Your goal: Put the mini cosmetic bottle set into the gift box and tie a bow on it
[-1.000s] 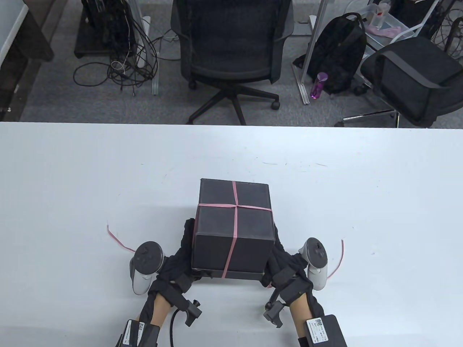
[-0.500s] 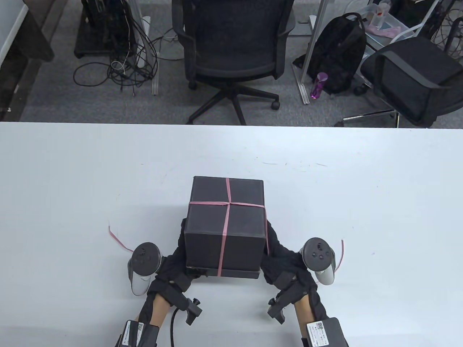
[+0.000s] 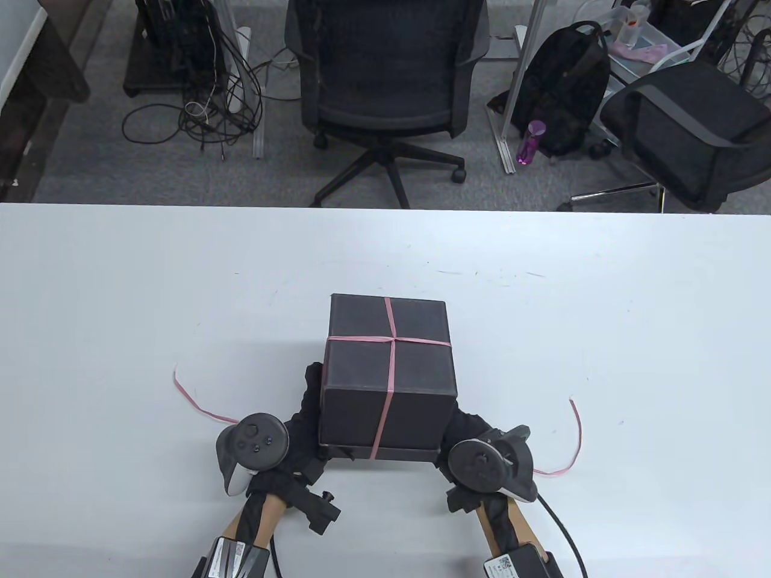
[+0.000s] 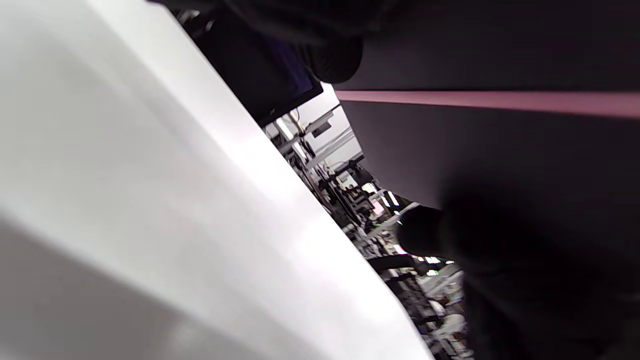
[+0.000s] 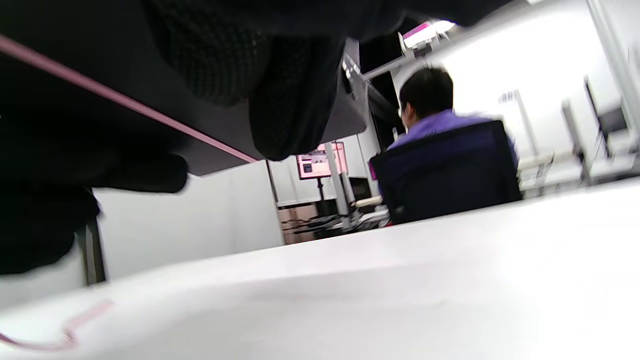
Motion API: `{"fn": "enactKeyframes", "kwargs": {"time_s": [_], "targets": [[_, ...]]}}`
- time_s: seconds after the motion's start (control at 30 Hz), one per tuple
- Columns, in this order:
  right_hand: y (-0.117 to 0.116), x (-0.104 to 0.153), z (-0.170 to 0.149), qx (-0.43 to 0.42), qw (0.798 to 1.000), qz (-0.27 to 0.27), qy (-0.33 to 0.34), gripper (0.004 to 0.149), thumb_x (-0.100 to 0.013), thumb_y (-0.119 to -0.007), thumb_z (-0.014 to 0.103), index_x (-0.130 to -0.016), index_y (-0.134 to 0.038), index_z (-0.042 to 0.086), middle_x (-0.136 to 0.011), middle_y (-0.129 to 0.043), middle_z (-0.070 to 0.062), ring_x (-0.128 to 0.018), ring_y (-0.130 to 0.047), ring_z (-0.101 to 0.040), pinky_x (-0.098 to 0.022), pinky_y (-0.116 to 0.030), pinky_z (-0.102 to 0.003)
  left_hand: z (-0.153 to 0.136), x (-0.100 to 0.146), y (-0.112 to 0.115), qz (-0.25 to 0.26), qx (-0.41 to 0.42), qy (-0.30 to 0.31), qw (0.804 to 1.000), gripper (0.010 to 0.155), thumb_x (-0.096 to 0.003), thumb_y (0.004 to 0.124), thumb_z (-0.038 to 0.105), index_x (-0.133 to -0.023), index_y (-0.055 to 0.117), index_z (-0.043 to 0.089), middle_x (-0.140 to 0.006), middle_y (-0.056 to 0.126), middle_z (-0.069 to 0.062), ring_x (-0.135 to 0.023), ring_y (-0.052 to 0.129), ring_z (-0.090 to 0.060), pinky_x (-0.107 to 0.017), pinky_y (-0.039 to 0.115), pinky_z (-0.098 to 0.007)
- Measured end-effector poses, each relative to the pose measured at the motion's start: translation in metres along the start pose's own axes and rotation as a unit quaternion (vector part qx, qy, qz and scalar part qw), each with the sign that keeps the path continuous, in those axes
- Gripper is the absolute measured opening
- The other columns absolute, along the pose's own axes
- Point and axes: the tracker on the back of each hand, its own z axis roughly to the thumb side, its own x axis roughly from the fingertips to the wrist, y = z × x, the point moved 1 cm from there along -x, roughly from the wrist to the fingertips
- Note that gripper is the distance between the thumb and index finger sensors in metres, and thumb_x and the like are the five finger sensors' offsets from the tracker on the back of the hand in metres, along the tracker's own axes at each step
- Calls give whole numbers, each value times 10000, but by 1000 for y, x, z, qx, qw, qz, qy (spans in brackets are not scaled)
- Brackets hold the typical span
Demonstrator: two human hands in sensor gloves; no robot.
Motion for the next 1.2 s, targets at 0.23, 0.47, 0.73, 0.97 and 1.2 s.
{"fn": "enactKeyframes", "kwargs": {"time_s": [0.23, 0.47, 0.73, 0.97, 1.2], "targets": [[1, 3, 12, 149, 987, -58, -2, 705, -492, -705, 411, -968, -597, -97, -386, -967, -19, -53, -848, -42, -31, -817, -218, 17, 6, 0, 69, -257, 25, 964, 726, -594, 621, 369, -1087, 163, 98, -924, 840, 43, -190, 900, -48, -186, 846, -258], [1, 2, 5, 167, 985, -43, -15, 616, -446, -614, 493, -790, -747, 1, -325, -928, -2, -55, -824, -61, -25, -805, -248, 31, 9, -3, 103, -398, 46, 910, 645, -566, 613, 447, -1088, 519, 79, -649, 943, 71, -156, 896, -36, -156, 851, -252], [11, 1, -1, 146, 989, -37, 2, 577, -406, -549, 525, -668, -856, 112, -311, -950, -11, -76, -839, -78, -63, -821, -277, 34, 7, -15, 97, -400, 50, 910, 529, -499, 626, 508, -902, 780, 202, -548, 951, 110, -159, 892, -53, -167, 847, -271], [29, 0, -5, 73, 995, -64, 11, 591, -406, -517, 529, -683, -863, 137, -354, -966, -29, -111, -857, -100, -100, -826, -296, 44, 10, -32, 115, -349, 78, 927, 527, -494, 596, 529, -858, 800, 207, -576, 951, 91, -180, 897, -62, -185, 847, -280], [48, -1, -7, 47, 994, -102, 6, 591, -435, -521, 528, -685, -868, 120, -367, -973, -29, -118, -872, -97, -108, -832, -289, 54, 13, -44, 135, -293, 107, 940, 532, -497, 581, 539, -824, 811, 187, -588, 950, 90, -194, 904, -61, -201, 853, -280]]}}
